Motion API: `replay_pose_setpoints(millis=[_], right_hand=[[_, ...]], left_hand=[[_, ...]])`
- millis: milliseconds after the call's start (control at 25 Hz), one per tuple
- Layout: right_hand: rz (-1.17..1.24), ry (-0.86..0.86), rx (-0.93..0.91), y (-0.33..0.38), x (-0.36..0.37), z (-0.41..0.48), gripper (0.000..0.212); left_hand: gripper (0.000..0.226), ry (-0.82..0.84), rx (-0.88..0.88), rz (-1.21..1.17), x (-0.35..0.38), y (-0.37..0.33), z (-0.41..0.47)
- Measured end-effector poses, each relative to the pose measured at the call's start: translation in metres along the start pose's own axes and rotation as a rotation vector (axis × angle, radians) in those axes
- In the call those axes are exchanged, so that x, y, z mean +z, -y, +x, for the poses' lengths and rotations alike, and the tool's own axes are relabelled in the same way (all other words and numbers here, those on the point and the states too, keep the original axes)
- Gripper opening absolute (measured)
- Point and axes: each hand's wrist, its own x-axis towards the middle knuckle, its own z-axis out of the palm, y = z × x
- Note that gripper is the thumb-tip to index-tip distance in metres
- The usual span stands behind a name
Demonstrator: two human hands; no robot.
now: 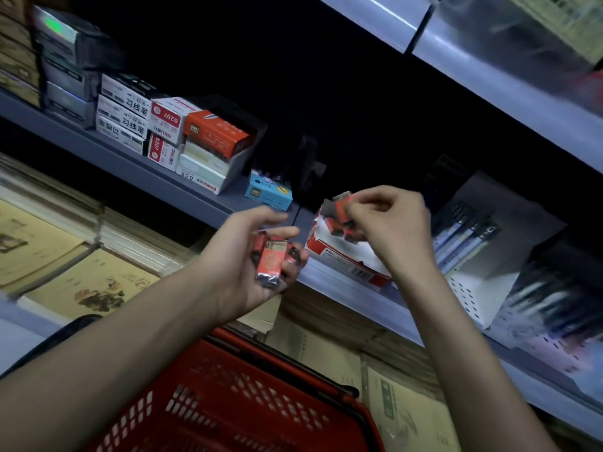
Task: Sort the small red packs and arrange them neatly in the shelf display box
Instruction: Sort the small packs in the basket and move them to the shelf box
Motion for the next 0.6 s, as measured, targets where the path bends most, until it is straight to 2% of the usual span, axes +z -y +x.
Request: replay_pose_setpoints(millis=[80, 160, 240, 320, 400, 480, 520, 600], right_hand=[[-0.316, -0.124, -0.007, -0.013, 0.012, 0.022, 0.017], [-0.451, -0.051, 0.014, -0.020, 0.028, 0.035, 0.020], [-0.482, 0.056, 0.017, -0.022, 0.040, 0.039, 0.018], [-0.413, 0.119, 0.019, -0.023, 0.044, 0.037, 0.034], [-0.337, 0.097, 0.003, -0.021, 0.037, 0.032, 0.037], [-0.246, 0.055, -0.036, -0.015, 0.024, 0.022, 0.031], [-0.163, 0.094, -0.050, -0.008, 0.018, 0.013, 0.025], [0.015, 0.296, -0.084, 0.010, 0.013, -0.009, 0.013]], left_hand=[[0.027, 0.034, -0.036, -0.029, -0.007, -0.004, -0.002], [0.039, -0.006, -0.049, -0.052, -0.009, -0.004, 0.000], [0.030, -0.032, -0.059, -0.043, -0.006, -0.001, 0.001], [0.016, -0.060, -0.052, 0.001, -0.004, -0.001, 0.001], [0.008, -0.067, -0.053, 0.003, -0.003, -0.001, 0.002], [0.008, -0.067, -0.063, -0.047, -0.001, -0.002, 0.002], [0.010, -0.065, -0.066, -0.071, -0.001, -0.002, 0.003], [0.014, -0.042, -0.064, -0.100, -0.001, -0.002, 0.004]])
